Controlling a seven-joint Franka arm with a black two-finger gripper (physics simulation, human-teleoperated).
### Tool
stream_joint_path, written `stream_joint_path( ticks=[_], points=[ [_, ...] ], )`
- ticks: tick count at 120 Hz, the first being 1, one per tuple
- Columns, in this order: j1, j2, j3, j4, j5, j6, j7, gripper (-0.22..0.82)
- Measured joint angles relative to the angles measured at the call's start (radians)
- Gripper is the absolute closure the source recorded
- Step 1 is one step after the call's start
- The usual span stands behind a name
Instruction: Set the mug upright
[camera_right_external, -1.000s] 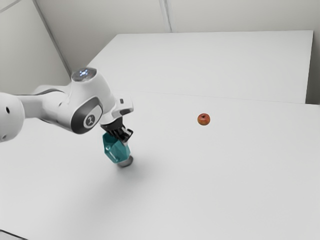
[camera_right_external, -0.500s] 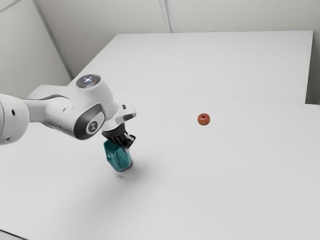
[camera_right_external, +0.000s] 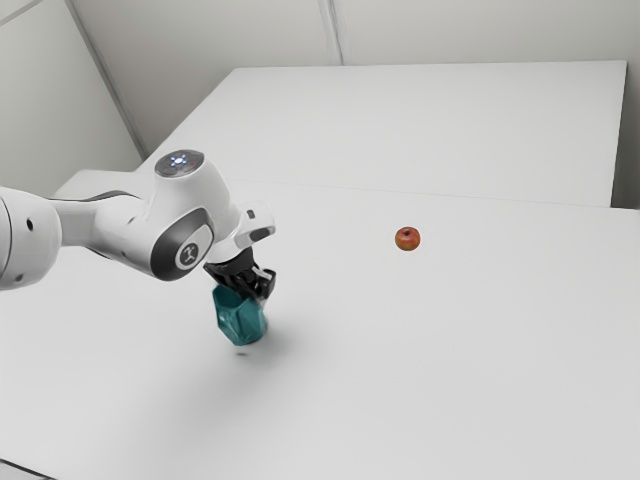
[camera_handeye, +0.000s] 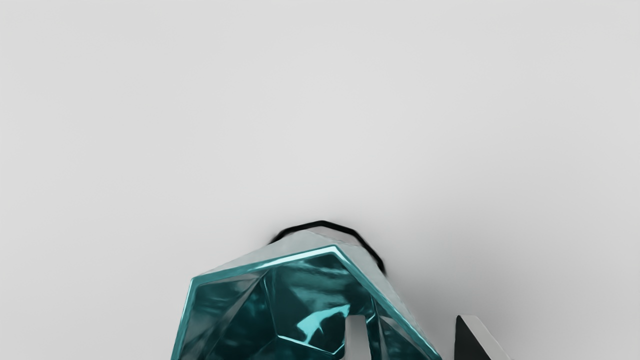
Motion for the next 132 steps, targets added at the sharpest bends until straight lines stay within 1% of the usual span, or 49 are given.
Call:
stream_joint_path(
  ticks=[9,18,29,42,64,75,88,106,132],
  points=[
    [0.001,-0.001,0.0,0.0,-0.005,0.004,0.001,0.36],
    [0.001,-0.004,0.0,0.002,-0.009,0.012,0.002,0.26],
    [0.001,-0.009,0.0,0.005,-0.012,0.019,0.004,0.17],
    [0.001,-0.012,0.0,0.026,-0.014,0.014,0.007,0.11],
    [-0.005,-0.007,-0.005,0.15,-0.017,-0.09,0.011,0.05],
    [-0.011,-0.002,-0.007,0.221,-0.024,-0.178,0.012,0.04],
    [-0.001,0.002,-0.007,0.309,-0.081,-0.298,0.014,0.03],
    [0.005,0.026,0.0,0.444,-0.116,-0.455,0.016,0.02],
    [0.006,0.06,0.003,0.605,-0.118,-0.631,0.016,0.02]
  ],
)
